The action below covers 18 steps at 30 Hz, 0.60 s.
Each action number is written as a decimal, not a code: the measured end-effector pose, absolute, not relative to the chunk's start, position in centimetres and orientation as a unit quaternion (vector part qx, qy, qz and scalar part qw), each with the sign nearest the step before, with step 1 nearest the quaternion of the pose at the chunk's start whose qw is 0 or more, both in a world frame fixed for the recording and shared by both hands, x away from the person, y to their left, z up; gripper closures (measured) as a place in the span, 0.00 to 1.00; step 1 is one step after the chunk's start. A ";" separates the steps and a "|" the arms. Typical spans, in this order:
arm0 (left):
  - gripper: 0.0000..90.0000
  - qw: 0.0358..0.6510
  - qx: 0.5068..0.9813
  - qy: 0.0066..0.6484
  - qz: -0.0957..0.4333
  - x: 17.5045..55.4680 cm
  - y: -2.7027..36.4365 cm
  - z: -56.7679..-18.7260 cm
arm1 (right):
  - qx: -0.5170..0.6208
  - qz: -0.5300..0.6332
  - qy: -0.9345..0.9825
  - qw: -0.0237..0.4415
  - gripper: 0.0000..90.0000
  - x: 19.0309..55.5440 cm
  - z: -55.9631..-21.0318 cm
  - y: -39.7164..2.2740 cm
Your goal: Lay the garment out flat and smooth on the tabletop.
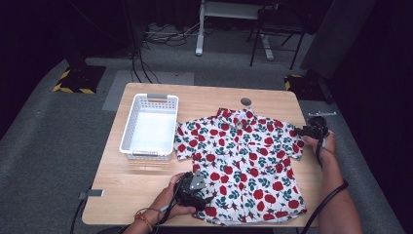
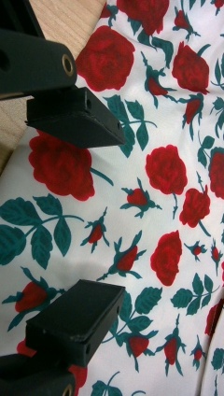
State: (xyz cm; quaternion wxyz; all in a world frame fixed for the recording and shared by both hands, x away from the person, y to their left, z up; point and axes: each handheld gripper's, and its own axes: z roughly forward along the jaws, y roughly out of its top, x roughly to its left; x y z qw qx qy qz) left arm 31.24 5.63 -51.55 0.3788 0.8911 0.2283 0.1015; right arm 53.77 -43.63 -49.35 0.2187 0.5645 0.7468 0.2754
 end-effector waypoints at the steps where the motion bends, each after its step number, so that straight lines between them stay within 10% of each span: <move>1: 0.26 0.379 0.891 0.228 0.101 31.2 5.6 -51.6 | 0.568 0.275 0.744 0.218 0.66 53.7 -49.3 -43.7; 8: 0.26 0.379 0.891 0.228 0.101 31.2 5.6 -51.6 | 0.565 0.267 0.749 0.219 0.96 53.6 -49.1 -44.0; 18: 0.26 0.380 0.891 0.229 0.102 31.2 5.6 -51.6 | 0.559 0.272 0.746 0.238 1.00 53.2 -48.0 -43.7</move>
